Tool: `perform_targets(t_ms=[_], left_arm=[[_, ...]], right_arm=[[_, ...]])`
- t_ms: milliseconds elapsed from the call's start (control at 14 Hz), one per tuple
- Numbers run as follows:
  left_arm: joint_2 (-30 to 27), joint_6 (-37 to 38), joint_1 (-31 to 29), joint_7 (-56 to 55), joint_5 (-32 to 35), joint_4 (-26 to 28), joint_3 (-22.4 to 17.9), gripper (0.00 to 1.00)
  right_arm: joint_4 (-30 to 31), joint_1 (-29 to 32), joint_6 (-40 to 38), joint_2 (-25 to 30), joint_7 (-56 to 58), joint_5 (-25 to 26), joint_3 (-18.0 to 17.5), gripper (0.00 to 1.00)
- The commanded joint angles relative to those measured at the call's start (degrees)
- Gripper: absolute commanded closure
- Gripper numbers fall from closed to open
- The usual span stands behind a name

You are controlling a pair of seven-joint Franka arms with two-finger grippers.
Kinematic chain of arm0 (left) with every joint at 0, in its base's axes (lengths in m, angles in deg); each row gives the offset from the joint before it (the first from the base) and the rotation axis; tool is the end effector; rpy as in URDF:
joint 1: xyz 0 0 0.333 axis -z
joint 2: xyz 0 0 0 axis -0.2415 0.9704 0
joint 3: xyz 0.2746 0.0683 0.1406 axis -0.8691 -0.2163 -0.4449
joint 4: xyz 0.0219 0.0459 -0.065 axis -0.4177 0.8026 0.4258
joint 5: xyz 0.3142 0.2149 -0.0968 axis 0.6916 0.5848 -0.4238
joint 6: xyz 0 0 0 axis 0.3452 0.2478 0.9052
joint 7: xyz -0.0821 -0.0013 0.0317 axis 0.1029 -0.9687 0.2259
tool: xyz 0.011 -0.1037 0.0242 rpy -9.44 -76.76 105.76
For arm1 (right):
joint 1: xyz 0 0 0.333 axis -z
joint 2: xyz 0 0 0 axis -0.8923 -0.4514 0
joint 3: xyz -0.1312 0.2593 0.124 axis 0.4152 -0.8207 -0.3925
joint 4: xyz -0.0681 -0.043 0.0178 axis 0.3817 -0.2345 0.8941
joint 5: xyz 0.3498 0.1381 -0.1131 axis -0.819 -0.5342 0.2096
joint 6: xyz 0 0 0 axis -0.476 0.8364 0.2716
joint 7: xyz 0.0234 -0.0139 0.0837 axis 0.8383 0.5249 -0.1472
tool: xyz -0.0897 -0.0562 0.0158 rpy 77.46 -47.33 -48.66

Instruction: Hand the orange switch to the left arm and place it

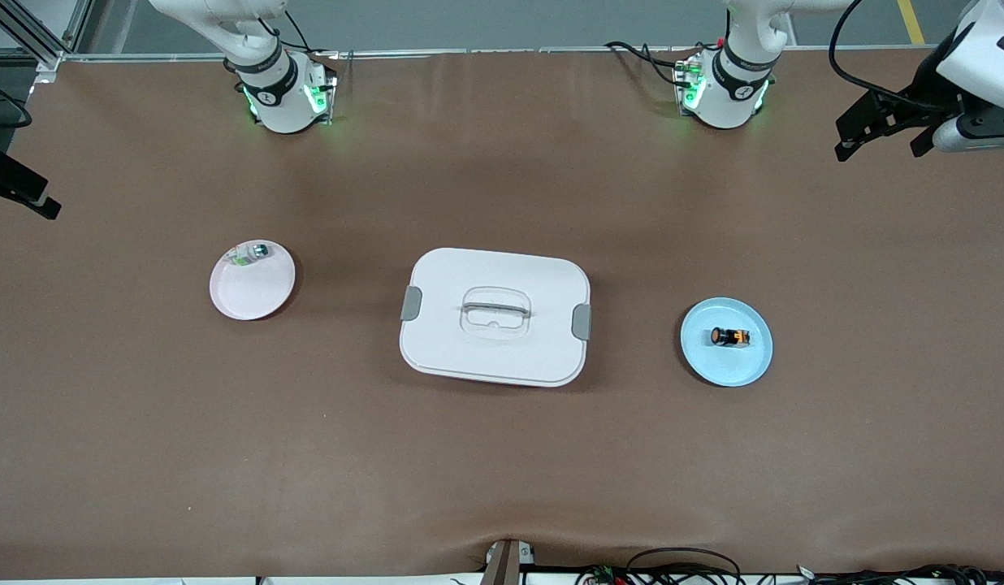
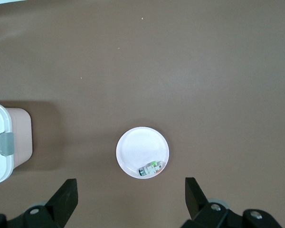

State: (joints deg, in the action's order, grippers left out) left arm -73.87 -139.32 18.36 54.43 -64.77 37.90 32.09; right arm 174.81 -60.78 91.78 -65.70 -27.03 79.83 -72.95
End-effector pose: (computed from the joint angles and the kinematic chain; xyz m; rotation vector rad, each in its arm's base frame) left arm 0.4837 -0.0739 0.6680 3.1347 0.0978 0.0135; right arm 0.5422 -0.0514 0.6678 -3.0941 0.1809 -0.0962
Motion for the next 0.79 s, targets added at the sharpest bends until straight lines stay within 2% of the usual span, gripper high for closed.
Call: perform_targets(t_ms=[0,714], left_arm=[[-0.79,-0.94,-0.52,-0.98,-2.18,0.95,-0.27,0.0],[0.26,-0.94,-1.05,-1.59,-1.58,-0.71,-0.1,0.0]], right_arm=[[-1.62,0.43,-0.99,-0.67,0.38,0.92,-0.4,0.0],[-1.62,0.43,-0.99,-0.67,0.38,0.92,-0.4,0.0]])
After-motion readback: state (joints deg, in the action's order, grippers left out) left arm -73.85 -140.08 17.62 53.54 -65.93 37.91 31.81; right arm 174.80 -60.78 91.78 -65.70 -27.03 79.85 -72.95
